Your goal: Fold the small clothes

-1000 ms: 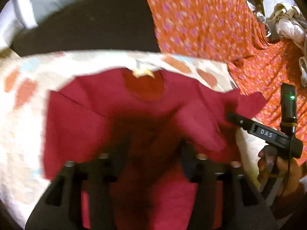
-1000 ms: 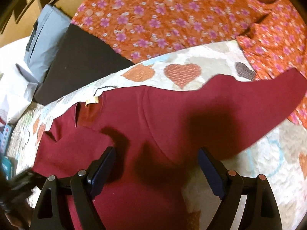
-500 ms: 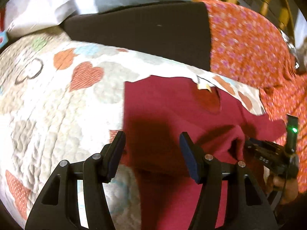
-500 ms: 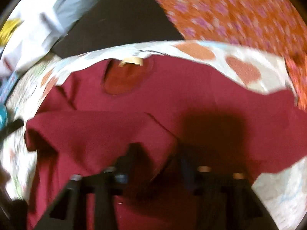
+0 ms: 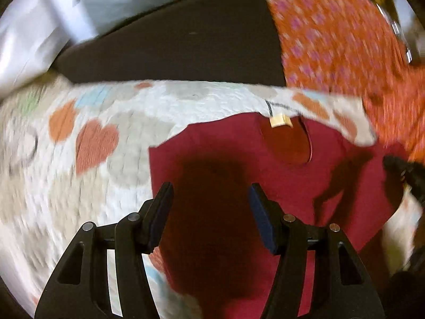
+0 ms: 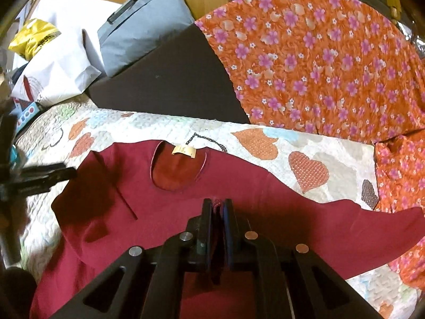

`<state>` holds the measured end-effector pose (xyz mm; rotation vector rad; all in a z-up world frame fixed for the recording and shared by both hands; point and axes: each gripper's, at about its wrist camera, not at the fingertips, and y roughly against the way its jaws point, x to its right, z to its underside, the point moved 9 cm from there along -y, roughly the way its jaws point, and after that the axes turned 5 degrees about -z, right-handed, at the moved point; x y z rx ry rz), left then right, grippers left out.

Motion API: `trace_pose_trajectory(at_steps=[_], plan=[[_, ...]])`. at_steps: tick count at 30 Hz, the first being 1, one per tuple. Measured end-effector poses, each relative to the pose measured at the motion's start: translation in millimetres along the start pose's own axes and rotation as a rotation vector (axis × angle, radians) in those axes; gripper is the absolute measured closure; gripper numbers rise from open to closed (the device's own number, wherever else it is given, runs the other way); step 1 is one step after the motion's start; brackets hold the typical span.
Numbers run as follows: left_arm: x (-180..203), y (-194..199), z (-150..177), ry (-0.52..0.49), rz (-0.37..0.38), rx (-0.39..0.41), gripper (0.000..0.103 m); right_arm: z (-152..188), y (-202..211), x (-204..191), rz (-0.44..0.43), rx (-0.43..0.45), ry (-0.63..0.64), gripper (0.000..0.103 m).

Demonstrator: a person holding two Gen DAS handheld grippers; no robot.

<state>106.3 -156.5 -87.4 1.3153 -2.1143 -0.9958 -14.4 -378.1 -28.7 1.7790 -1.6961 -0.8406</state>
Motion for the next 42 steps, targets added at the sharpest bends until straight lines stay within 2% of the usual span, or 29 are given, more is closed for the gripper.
trace_pose_trajectory(at_steps=[2,4,8,10,13,19,21,23,24,25,26,27,28,29,30,32,33,38,40,42], plan=[[5,-11,-3,-0.137,-0.014,-0.037,0.044,2,5,1,-0.003,0.003,0.006,0.095],[2,-19,-5,-0.229,-0.044,-0.052,0.044,5,9,2,-0.012,0.007,-0.005,0.095],[-9,-33,-9,-0.352,-0.023,-0.101,0.044,11,13,6,-0.038,0.012,-0.036,0.095],[-8,-38,-8,-0.413,-0.003,-0.123,0.04,15,13,7,-0.042,0.008,-0.041,0.095],[-2,-49,-2,-0.532,-0.018,-0.14,0.04,19,8,9,-0.044,0.0,-0.04,0.095],[18,-63,9,-0.706,-0.042,-0.124,0.04,24,0,12,-0.055,-0.021,-0.056,0.095],[20,-70,12,-0.744,-0.055,-0.135,0.035,24,-2,12,-0.058,-0.022,-0.053,0.095],[21,-75,13,-0.785,-0.084,-0.112,0.029,23,-4,12,-0.058,-0.026,-0.05,0.095],[21,-75,14,-0.797,-0.086,-0.101,0.029,22,-6,13,-0.059,-0.028,-0.05,0.095],[21,-76,14,-0.796,-0.084,-0.097,0.029,21,-8,13,-0.06,-0.028,-0.051,0.095],[20,-75,14,-0.778,-0.069,-0.098,0.036,20,-9,13,-0.06,-0.028,-0.051,0.095],[21,-75,15,-0.758,-0.043,-0.104,0.06,19,-10,13,-0.058,-0.029,-0.048,0.095],[22,-73,17,-0.725,-0.007,-0.107,0.075,17,-11,14,-0.052,-0.028,-0.04,0.095],[19,-72,14,-0.704,-0.043,-0.078,0.092,14,-11,14,-0.046,-0.027,-0.033,0.096],[16,-72,13,-0.691,-0.075,-0.059,0.095,10,-10,15,-0.037,-0.018,-0.023,0.096],[8,-67,9,-0.604,-0.065,-0.033,0.099,-5,-4,18,-0.01,0.019,-0.014,0.096],[1,-63,5,-0.564,-0.084,-0.008,0.1,-14,0,20,-0.001,0.041,-0.013,0.096],[-45,-47,-13,-0.34,-0.153,0.053,0.101,-56,17,30,0.057,0.15,0.007,0.096],[-63,-46,-15,-0.255,-0.171,0.042,0.101,-54,9,38,0.095,0.142,0.005,0.096],[-69,-40,-10,-0.193,-0.156,0.034,0.101,-40,-15,49,0.141,0.08,0.0,0.096]])
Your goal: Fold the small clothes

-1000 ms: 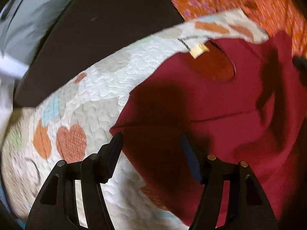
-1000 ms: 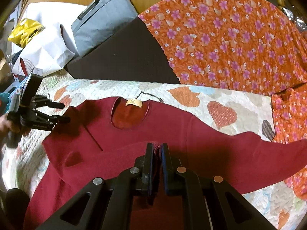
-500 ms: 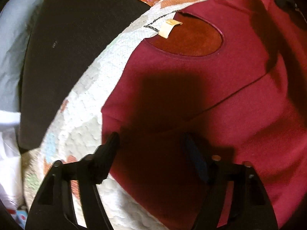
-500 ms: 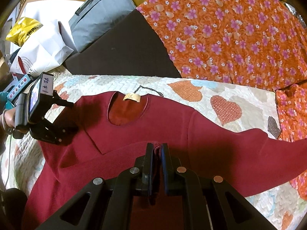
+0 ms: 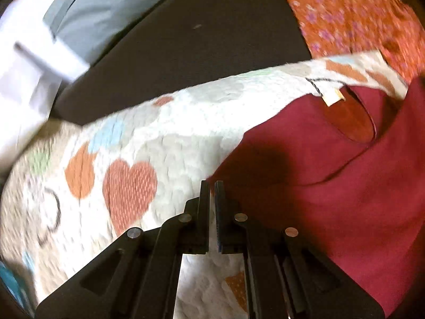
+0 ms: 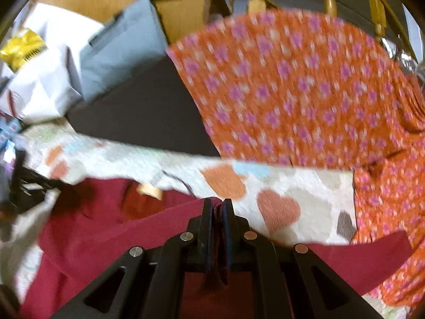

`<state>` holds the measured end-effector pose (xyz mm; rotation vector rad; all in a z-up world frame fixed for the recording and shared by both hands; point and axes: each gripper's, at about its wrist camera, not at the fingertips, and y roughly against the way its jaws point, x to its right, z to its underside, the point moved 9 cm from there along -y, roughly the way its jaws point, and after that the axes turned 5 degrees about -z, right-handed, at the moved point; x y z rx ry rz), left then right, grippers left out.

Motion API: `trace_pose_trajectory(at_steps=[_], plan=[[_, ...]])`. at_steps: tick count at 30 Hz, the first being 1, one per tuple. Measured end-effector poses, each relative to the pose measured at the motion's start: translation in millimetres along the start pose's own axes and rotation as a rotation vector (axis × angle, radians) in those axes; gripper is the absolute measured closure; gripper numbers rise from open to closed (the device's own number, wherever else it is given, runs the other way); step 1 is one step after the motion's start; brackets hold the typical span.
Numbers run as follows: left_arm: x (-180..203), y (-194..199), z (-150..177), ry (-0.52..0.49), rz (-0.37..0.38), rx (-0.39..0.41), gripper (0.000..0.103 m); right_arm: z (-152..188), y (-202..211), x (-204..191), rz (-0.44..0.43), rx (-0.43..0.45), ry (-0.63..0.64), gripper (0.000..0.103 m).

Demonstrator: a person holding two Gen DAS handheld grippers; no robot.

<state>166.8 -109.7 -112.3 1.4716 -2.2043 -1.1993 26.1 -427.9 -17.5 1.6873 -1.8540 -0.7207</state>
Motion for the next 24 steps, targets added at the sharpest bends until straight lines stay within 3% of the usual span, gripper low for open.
trace_pose_trajectory(at_steps=[4,6,8,10,11,13,15,19,24], plan=[[4,25,17,0.068,0.057,-0.027,0.1,64,-73,17,0.014,-0.318,-0.035,0.096],[10,39,33,0.084,0.092,-0.053,0.095,58,-64,25,0.011,-0.278,-0.091,0.092],[21,45,47,0.063,0.107,-0.065,0.083,32,-37,22,0.01,-0.167,-0.11,0.081],[30,47,61,0.056,0.118,-0.084,0.078,6,-17,-9,-0.105,-0.095,-0.08,0.071],[35,46,70,0.05,0.123,-0.104,0.078,-5,-11,-37,-0.212,-0.082,-0.044,0.069],[41,40,80,0.041,0.109,-0.127,0.078,-13,-8,-94,-0.411,-0.1,0.048,0.068],[41,38,86,0.064,0.107,-0.133,0.078,-9,-18,-152,-0.532,-0.155,0.179,0.068],[35,38,86,0.162,0.165,-0.146,0.078,13,-56,-214,-0.552,-0.246,0.397,0.068],[35,40,89,0.171,0.174,-0.139,0.076,30,-95,-221,-0.573,-0.342,0.404,0.073]])
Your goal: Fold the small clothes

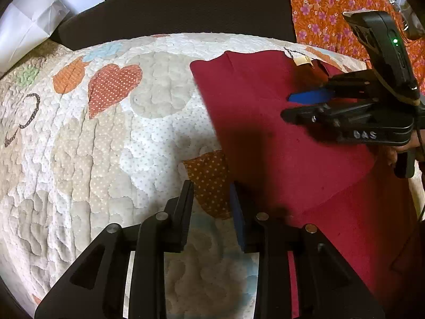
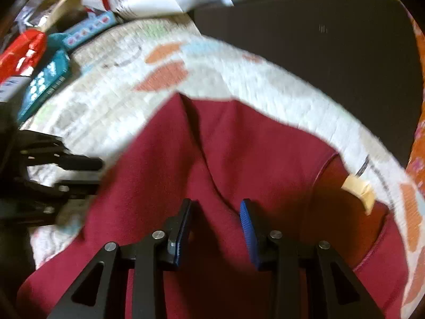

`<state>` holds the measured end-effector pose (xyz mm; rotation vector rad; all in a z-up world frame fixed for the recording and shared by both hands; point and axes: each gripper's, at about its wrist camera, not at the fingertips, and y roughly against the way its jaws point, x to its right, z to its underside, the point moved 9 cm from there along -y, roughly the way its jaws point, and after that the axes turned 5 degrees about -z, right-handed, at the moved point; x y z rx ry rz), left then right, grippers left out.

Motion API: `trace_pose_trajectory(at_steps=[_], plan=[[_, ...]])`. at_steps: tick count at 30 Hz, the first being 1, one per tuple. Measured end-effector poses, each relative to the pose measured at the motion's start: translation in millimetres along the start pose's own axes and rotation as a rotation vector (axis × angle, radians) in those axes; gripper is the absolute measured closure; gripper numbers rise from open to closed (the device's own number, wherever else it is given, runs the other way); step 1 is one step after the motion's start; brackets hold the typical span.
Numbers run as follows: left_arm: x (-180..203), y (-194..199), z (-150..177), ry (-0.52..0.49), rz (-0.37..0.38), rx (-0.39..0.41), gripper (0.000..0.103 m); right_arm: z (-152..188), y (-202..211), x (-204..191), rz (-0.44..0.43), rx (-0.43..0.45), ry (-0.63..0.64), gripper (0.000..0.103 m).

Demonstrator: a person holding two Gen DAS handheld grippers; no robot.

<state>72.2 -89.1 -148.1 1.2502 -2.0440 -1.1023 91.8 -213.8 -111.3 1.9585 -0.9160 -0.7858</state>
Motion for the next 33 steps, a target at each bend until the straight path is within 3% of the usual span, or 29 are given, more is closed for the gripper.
trace_pose_trajectory(at_steps=[1,2,5,9,13,15,19,21,23,25,27,29,30,31,32,33], plan=[[0,1,-1,0.003,-0.001,0.002,0.076,0,-1,0,0.003,0.009,-0.005,0.09],[-2,3,-2,0.006,-0.002,0.007,0.076,-2,3,-3,0.006,0.016,0.004,0.097],[-11,9,-5,0.029,0.002,0.03,0.076,-17,22,-8,0.095,0.072,0.082,0.097],[-18,12,-8,0.059,-0.001,0.032,0.076,-46,34,7,0.233,0.178,0.044,0.097],[-12,20,-14,0.047,-0.01,0.039,0.076,-42,-6,15,0.19,0.108,-0.055,0.097],[-8,29,-21,0.04,-0.006,0.063,0.076,-32,-6,13,0.183,0.088,-0.075,0.097],[7,42,-41,0.022,0.006,0.119,0.076,-4,57,10,0.179,0.172,-0.113,0.086],[18,39,-50,0.008,0.01,0.125,0.059,22,79,12,0.172,0.183,-0.152,0.083],[34,26,-53,-0.014,0.024,0.109,0.05,51,82,22,0.214,0.149,-0.192,0.082],[45,7,-45,-0.055,-0.001,0.057,0.05,83,68,40,0.253,0.069,-0.252,0.082],[52,-12,-33,-0.098,-0.052,-0.017,0.05,95,76,52,0.185,0.128,-0.35,0.082],[52,-14,-27,-0.111,-0.071,-0.014,0.05,102,96,59,0.171,0.137,-0.418,0.082],[51,-13,-27,-0.109,-0.069,-0.008,0.05,103,115,63,0.174,0.195,-0.436,0.082],[49,-12,-26,-0.1,-0.062,-0.015,0.05,108,136,72,0.211,0.256,-0.457,0.076],[48,-11,-26,-0.091,-0.057,-0.016,0.05,116,154,83,0.286,0.289,-0.486,0.062],[46,-11,-26,-0.078,-0.05,-0.017,0.05,130,170,101,0.399,0.296,-0.53,0.055]])
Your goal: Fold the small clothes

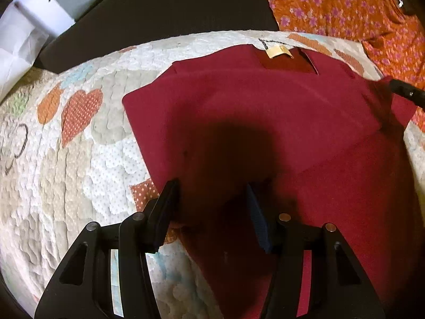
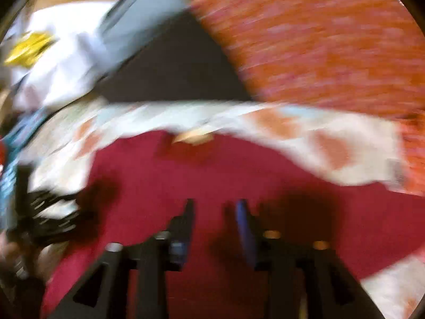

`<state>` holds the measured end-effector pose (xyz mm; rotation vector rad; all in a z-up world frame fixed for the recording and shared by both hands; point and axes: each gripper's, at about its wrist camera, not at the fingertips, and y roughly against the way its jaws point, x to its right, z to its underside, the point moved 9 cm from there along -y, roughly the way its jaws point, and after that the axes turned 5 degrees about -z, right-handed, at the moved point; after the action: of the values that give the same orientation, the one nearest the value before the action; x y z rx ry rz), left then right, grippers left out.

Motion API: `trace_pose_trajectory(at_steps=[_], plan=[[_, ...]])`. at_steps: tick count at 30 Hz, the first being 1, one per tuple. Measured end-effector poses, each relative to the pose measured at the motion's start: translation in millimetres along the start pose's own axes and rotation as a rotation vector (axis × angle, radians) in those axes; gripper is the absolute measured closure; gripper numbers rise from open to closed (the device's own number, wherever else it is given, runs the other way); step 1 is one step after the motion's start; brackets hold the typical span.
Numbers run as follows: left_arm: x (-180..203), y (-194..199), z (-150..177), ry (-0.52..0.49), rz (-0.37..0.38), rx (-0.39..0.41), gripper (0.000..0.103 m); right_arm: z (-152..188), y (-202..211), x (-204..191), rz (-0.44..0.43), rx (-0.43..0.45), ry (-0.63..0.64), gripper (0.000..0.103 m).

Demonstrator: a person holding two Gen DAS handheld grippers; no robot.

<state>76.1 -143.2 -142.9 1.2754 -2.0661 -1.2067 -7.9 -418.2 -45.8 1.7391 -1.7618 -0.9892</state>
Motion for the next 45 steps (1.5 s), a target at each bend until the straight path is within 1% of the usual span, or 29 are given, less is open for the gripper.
trace_pose_trajectory(at_steps=[1,2,3,4,5,6,7,8,10,11,12,14,16,17,18,22,24,26,27,29,30,31,34,39,42,43,45], plan=[[-1,-1,0,0.01,0.004,-0.002,0.05,1,3,16,0.065,0.006,-0.021,0.05],[-1,-1,0,0.014,0.002,-0.003,0.05,3,1,31,0.104,-0.001,-0.05,0.05],[-1,-1,1,0.015,-0.002,-0.002,0.05,7,-6,41,0.104,-0.028,-0.082,0.051],[0,0,1,0.013,-0.005,0.001,0.05,13,-18,46,0.075,-0.075,-0.115,0.051],[0,0,1,0.011,-0.012,0.0,0.05,19,-29,46,0.041,-0.111,-0.131,0.062],[1,1,2,0.008,-0.016,-0.001,0.05,23,-40,43,0.0,-0.138,-0.132,0.078],[2,2,2,0.007,-0.017,-0.002,0.05,27,-46,43,-0.003,-0.153,-0.121,0.098],[2,5,2,0.01,-0.014,-0.002,0.05,26,-45,46,0.025,-0.142,-0.107,0.099],[1,13,1,0.031,0.002,0.01,0.05,17,-34,43,0.028,-0.073,-0.096,0.099],[0,18,-1,0.042,0.001,0.022,0.05,12,-29,45,0.033,-0.046,-0.098,0.099],[1,22,-3,0.042,-0.009,0.037,0.05,9,-25,48,0.059,-0.025,-0.09,0.099],[5,27,-5,0.031,-0.021,0.058,0.05,3,-30,56,0.115,-0.042,-0.068,0.099],[12,29,-6,0.026,-0.015,0.061,0.05,13,-46,62,0.116,-0.115,-0.064,0.099],[16,30,-6,0.026,-0.005,0.058,0.05,20,-53,64,0.12,-0.17,-0.066,0.099],[20,32,-6,0.027,0.007,0.059,0.05,23,-54,66,0.12,-0.195,-0.072,0.099],[30,33,-10,0.03,0.008,0.064,0.05,13,-20,58,0.125,-0.106,-0.058,0.097],[34,28,-14,0.049,0.008,0.058,0.05,10,-14,43,0.08,-0.083,-0.025,0.097],[39,24,-15,0.07,0.006,0.054,0.05,12,-18,31,0.036,-0.096,-0.019,0.096],[40,21,-15,0.076,-0.005,0.053,0.05,18,-27,29,0.024,-0.117,-0.028,0.096],[43,17,-17,0.079,-0.033,0.051,0.05,31,-43,28,0.045,-0.169,-0.033,0.097],[45,17,-16,0.077,-0.042,0.051,0.05,37,-51,29,0.043,-0.178,-0.034,0.097],[47,17,-16,0.075,-0.044,0.054,0.05,34,-50,29,0.047,-0.152,-0.03,0.097],[51,22,-18,0.066,-0.049,0.066,0.05,32,-41,25,0.038,-0.167,-0.028,0.095],[61,30,-22,0.057,-0.039,0.086,0.05,33,-13,41,0.0,-0.12,-0.12,0.093],[69,35,-28,0.074,-0.004,0.091,0.05,42,4,58,-0.016,-0.115,-0.187,0.087],[71,36,-29,0.083,0.011,0.087,0.05,46,12,67,-0.019,-0.107,-0.218,0.083],[79,35,-30,0.104,0.058,0.074,0.05,56,30,91,0.003,-0.083,-0.286,0.075]])
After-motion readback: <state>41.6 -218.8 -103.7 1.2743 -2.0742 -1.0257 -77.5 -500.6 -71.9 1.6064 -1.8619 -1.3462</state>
